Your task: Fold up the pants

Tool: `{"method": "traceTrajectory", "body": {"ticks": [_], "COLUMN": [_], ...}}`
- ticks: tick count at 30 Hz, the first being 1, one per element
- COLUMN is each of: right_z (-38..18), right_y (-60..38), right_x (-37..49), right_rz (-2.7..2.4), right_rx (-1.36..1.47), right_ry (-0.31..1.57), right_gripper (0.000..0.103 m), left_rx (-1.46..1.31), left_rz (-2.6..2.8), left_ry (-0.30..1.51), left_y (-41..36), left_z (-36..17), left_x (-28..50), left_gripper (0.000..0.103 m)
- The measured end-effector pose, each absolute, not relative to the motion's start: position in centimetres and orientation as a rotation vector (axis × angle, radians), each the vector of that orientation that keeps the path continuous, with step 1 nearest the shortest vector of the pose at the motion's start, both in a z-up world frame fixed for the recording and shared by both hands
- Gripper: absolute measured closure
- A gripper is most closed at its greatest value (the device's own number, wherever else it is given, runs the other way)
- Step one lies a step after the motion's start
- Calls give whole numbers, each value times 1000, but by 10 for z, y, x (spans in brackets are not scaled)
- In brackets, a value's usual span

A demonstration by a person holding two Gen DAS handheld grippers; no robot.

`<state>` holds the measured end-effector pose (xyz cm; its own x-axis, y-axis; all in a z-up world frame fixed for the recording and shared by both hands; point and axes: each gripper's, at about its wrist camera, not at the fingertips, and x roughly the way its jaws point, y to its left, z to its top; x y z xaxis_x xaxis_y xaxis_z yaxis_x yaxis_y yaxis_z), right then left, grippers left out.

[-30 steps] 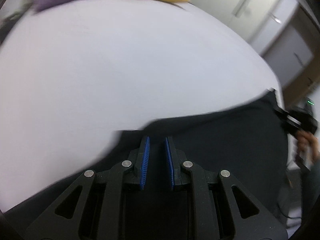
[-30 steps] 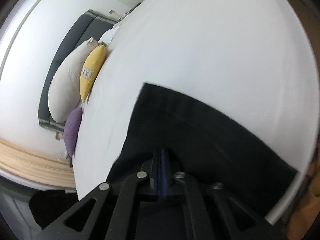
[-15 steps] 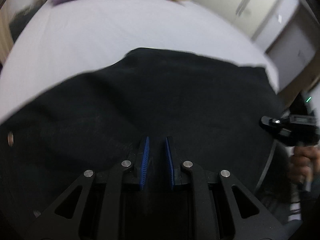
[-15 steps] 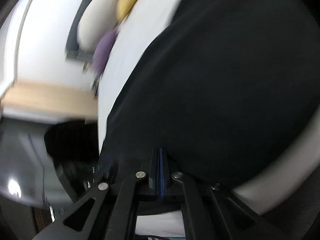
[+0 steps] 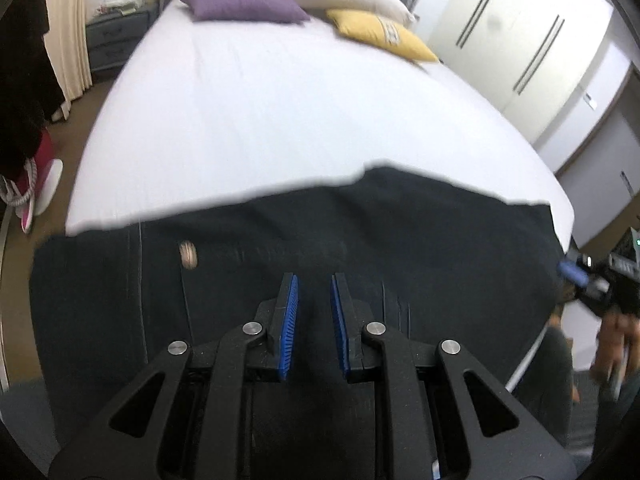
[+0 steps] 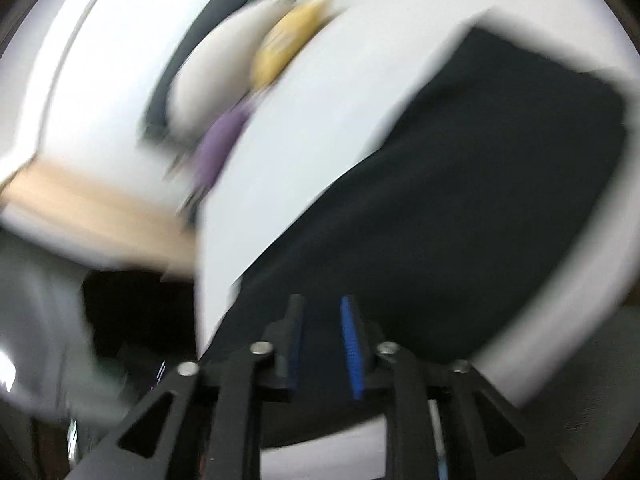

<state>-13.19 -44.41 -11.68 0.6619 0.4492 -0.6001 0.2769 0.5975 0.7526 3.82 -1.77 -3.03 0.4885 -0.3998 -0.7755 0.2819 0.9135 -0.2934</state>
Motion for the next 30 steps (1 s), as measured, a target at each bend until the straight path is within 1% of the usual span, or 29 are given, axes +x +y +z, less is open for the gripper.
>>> {"method": "traceTrajectory", "body": {"ticks": [2,5,6,8,9,10,12,13,17,20,21,23,24,25,26,27,30], "right_z": [-120,-128,-129,-153,-166,-176,-183,-184,-178,-166,-157,-141,-134,-127,-123,-121,-128], "right_y": [-387,-315,-300,-287,-291,-295,-324,-338,-428,-509,-537,-569,-578,-590,-600,-607,-631], "right_x": [-91,-43,-35,-19,-13,-11,-25,-33,-71,-130,-149,-183,-197,-213,-226,-237,-266], "right_rz": [260,429,459,412,353,334,305,276,57,-148,-231,-334,-361,-384,-402,-408,-418], "right_rx": [901,826,818,786,782,823,913,922,1005,1068,1071,1078,1089,1106,1124,1139,1211], "right_ry": [961,1034,1054,1124,1160,1169,1145,1121,978,851,798,719,678,635,603,572,516], "right_gripper": [76,76,74,74,74,86,97,101,103,103,100,83,63,47,44,43,43], "left_rx": [-104,-54,-26,-65,-99,-123,-114,-111,-167,-168,-163,-152,-133,-91,-77,-77,-53], "left_rz": [-429,-430,-385,-371,-382,-389,-381,-378,-389,-387,-386,-371,-348,-305,-302,-327,-416], "left_ry": [970,1019,1037,1071,1066,1056,1053,1049,1017,1015,1016,1024,1029,1019,1006,987,963], "left_y": [-21,-38,-35,-24,-22,-12,-5,1,22,26,26,22,19,14,1,-4,-37], "left_z": [-29,-40,-49,-67,-70,-69,-68,-69,-71,-71,-72,-71,-67,-57,-55,-45,-24], "left_x": [52,71,75,75,74,69,63,58,46,47,44,44,44,41,46,43,43], "left_gripper": [87,87,87,87,87,87,87,87,87,87,87,87,87,87,87,87,87]}}
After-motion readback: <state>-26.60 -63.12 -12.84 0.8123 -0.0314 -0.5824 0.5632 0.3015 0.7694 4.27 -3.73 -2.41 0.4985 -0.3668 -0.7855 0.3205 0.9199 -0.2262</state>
